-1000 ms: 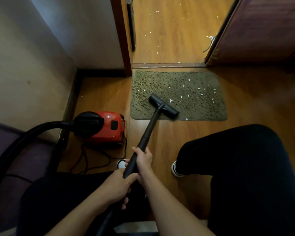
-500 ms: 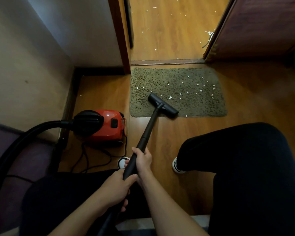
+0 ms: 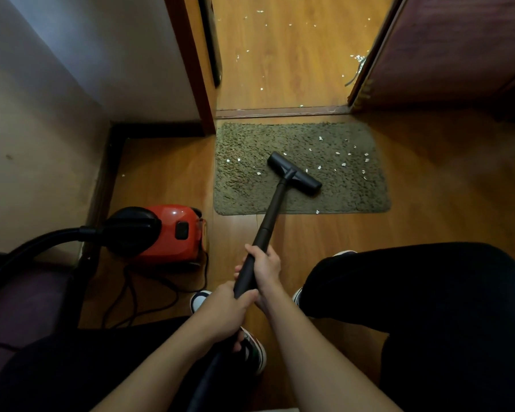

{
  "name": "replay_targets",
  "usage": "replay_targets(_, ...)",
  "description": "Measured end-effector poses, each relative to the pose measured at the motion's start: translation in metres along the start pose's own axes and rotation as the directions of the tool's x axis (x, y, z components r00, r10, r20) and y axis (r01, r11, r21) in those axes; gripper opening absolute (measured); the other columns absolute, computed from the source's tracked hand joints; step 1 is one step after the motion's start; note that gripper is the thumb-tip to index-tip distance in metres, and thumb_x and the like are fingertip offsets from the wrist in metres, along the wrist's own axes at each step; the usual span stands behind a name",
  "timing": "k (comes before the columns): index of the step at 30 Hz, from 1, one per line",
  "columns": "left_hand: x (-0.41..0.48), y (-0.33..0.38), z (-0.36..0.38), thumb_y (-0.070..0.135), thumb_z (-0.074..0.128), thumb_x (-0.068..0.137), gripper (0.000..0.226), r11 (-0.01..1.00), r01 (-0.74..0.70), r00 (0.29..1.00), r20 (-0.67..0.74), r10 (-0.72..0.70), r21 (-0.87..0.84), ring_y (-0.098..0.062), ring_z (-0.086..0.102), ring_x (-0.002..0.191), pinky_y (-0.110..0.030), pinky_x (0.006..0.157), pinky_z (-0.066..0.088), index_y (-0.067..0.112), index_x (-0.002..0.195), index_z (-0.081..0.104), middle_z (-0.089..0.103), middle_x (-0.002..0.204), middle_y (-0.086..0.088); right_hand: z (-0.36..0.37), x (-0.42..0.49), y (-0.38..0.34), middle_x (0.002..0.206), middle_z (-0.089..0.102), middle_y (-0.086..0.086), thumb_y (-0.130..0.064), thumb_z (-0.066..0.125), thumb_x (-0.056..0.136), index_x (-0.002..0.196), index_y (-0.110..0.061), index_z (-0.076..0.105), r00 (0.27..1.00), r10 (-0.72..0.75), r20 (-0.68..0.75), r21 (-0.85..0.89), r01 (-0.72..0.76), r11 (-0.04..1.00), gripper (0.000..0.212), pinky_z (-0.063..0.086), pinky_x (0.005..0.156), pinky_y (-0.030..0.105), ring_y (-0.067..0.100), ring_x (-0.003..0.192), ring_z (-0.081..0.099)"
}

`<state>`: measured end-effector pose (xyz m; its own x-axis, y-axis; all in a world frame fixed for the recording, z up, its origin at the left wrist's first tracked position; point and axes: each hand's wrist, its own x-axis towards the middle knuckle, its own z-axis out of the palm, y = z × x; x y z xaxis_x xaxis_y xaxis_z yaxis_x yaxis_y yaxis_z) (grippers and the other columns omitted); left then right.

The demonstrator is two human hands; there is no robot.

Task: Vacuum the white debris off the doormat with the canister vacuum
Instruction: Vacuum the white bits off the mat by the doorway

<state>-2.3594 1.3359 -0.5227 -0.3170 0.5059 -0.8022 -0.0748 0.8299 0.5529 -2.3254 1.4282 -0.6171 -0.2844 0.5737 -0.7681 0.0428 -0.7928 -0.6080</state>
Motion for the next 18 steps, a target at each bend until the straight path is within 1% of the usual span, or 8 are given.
replay_targets(5,0.017,0.020,0.008,0.026,0.050,0.103,0.016,0.999,-0.013,1.000,0.011,0.014,-0.045,-0.018,0.051,0.038,-0.026,0.038,0.046,0.011,0.106,0.053,0.051,0.061,-0.009,-0.005,0.018,-0.020,0.068,0.052,0.013,-0.006,0.062,0.097,0.113,-0.004,0.052,1.000,-0.011,-0.002,-0.012,0.011,1.000,0.019,0.049,0.038,0.026,0.019,0.037,0.058)
replay_targets(9,0.019,0.022,0.006,0.027,0.050,0.103,0.017,0.999,-0.003,1.000,0.012,0.004,-0.054,-0.017,0.051,0.037,-0.026,0.038,0.046,0.010,0.103,0.052,0.052,0.059,-0.006,-0.005,0.019,-0.024,0.066,0.052,0.013,-0.006,0.061,0.098,0.109,-0.004,0.051,1.000,-0.001,0.007,-0.016,0.001,1.000,0.015,0.050,0.037,0.026,0.018,0.037,0.058)
replay_targets(12,0.015,0.014,0.001,0.028,0.050,0.103,0.017,0.998,0.009,1.000,0.010,-0.008,-0.068,-0.016,0.051,0.037,-0.025,0.037,0.046,0.012,0.108,0.052,0.052,0.061,-0.007,0.001,0.014,-0.016,0.066,0.051,0.014,-0.006,0.061,0.098,0.108,-0.004,0.050,1.000,0.003,0.014,-0.016,-0.003,1.000,0.015,0.049,0.037,0.026,0.019,0.037,0.058)
replay_targets(15,0.006,0.003,-0.006,0.030,0.050,0.103,0.014,0.997,0.017,1.000,-0.007,-0.018,-0.077,-0.016,0.052,0.039,-0.027,0.039,0.047,0.017,0.107,0.052,0.053,0.064,-0.008,0.009,0.007,-0.006,0.070,0.051,0.015,-0.006,0.061,0.098,0.111,-0.004,0.050,0.999,0.018,0.039,-0.022,-0.017,1.000,0.017,0.049,0.038,0.026,0.020,0.038,0.058)
replay_targets(18,-0.004,-0.008,-0.013,0.031,0.050,0.103,0.015,0.994,0.033,0.999,-0.024,-0.036,-0.105,-0.012,0.051,0.039,-0.026,0.039,0.047,0.017,0.107,0.053,0.053,0.071,-0.009,0.018,-0.002,0.004,0.072,0.051,0.015,-0.006,0.061,0.098,0.115,-0.003,0.050,0.998,0.032,0.060,-0.047,-0.029,0.998,0.021,0.049,0.037,0.026,0.020,0.037,0.058)
